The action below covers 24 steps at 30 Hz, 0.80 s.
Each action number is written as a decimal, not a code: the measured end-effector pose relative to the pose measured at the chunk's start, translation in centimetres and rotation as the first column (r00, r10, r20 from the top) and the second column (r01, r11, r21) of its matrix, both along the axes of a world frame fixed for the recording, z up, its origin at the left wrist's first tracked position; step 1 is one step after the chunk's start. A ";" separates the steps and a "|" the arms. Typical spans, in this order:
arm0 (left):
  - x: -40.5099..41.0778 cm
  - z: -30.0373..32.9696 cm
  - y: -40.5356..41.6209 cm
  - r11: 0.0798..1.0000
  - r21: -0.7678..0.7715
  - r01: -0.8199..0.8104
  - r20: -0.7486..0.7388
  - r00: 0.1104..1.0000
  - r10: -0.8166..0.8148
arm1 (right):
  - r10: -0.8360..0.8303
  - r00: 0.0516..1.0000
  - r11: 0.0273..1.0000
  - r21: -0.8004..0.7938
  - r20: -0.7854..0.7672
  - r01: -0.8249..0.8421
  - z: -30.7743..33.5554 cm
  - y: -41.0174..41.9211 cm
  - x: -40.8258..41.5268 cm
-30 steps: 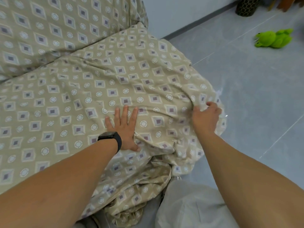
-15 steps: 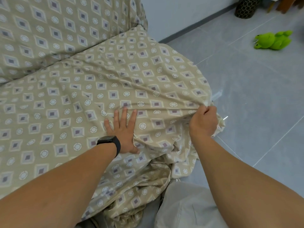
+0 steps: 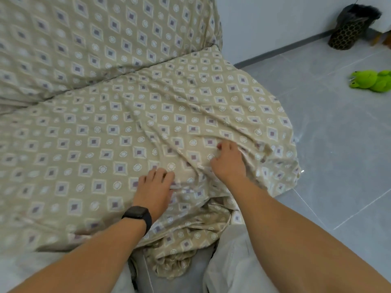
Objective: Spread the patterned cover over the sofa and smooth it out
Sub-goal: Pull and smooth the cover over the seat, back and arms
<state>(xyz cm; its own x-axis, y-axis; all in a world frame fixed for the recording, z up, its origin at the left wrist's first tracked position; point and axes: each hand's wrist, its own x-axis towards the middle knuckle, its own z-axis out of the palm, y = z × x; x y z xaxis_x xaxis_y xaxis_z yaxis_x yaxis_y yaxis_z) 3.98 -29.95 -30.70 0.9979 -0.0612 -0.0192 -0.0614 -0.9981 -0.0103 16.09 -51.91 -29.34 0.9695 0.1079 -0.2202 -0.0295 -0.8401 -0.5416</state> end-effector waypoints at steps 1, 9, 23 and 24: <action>-0.3 0.6 0.3 1.000 0.021 -0.003 -0.023 1.000 0.004 | 0.024 1.000 0.999 -0.024 0.018 -0.024 0.1 0.1 -0.4; -0.4 2.5 1.1 0.994 0.047 0.101 -0.151 0.984 -0.093 | 0.431 0.893 0.834 -0.434 0.130 -0.340 -0.2 1.8 -2.6; -4.1 3.9 6.3 0.953 -0.083 0.290 -0.111 0.948 -0.298 | 0.276 0.898 0.916 -0.188 -0.343 -0.354 5.1 4.4 -3.4; -4.6 4.7 6.8 0.960 -0.091 0.264 -0.137 0.952 -0.275 | 0.258 0.912 0.939 -0.140 -0.319 -0.314 5.6 5.4 -4.1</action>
